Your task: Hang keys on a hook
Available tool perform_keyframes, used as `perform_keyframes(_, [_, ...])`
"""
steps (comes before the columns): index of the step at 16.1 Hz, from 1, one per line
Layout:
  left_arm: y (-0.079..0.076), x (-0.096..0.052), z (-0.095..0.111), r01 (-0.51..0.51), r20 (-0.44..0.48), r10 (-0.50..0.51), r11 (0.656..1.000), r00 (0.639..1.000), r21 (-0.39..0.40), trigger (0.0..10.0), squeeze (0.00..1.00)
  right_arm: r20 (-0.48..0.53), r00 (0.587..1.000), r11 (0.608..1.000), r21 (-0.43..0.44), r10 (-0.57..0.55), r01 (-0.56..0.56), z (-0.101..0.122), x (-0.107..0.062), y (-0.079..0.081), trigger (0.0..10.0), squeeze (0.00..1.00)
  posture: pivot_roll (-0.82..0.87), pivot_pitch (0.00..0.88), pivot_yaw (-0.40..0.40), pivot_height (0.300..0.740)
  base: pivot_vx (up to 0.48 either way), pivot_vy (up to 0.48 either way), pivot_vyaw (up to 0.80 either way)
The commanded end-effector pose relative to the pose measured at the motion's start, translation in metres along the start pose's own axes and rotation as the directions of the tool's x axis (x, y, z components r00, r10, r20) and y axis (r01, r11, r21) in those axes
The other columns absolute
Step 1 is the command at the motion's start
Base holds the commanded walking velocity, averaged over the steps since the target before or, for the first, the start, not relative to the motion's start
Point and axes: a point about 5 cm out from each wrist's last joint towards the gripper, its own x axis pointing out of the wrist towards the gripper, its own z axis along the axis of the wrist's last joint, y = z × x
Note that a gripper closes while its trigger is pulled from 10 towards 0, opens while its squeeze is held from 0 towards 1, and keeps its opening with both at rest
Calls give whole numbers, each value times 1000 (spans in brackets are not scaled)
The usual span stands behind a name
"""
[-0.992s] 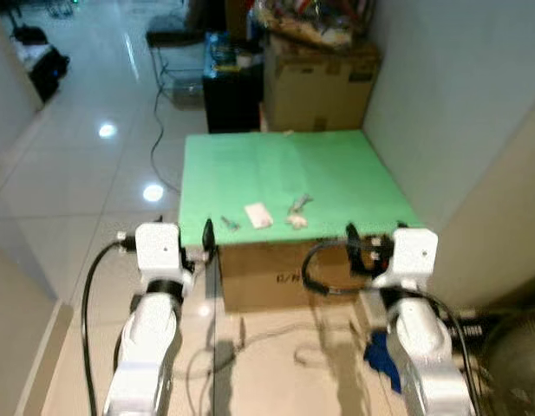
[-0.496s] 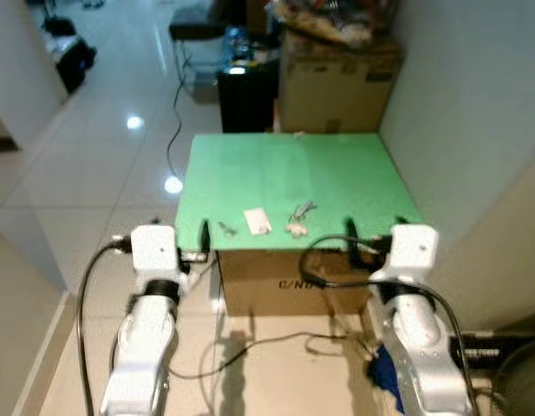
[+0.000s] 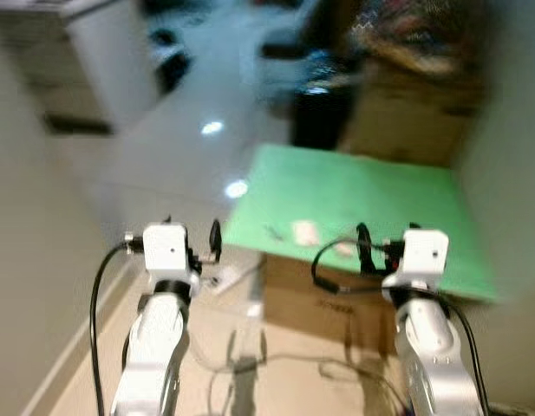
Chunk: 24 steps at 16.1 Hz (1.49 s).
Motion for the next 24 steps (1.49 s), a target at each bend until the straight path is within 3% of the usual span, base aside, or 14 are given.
perform_keyframes(1, [7,47,4,97,-55,-93,992,994,75,10000,0,-125,979,982,-76,164,-174,-14,57,23,10000,0,62,18,-98,740,330,-345,0])
perform_keyframes(6, [3,45,4,123,-49,-120,990,992,72,10000,0,-143,976,982,-67,166,-177,-16,57,23,10000,0,59,34,-98,740,335,-271,-233])
perform_keyframes(12, [-2,47,3,146,-64,-141,985,988,86,10000,0,-137,977,982,-71,162,-173,-17,53,22,10000,0,47,56,-91,740,0,0,-246])
perform_keyframes(16, [5,48,5,122,-49,-118,989,992,84,10000,0,-139,977,981,-78,164,-176,-18,52,21,10000,0,41,58,-94,740,0,0,0])
perform_keyframes(24, [1,47,8,144,-27,-143,987,989,65,10000,0,-143,975,980,-79,171,-184,-18,53,22,10000,0,45,62,-100,740,477,0,0])
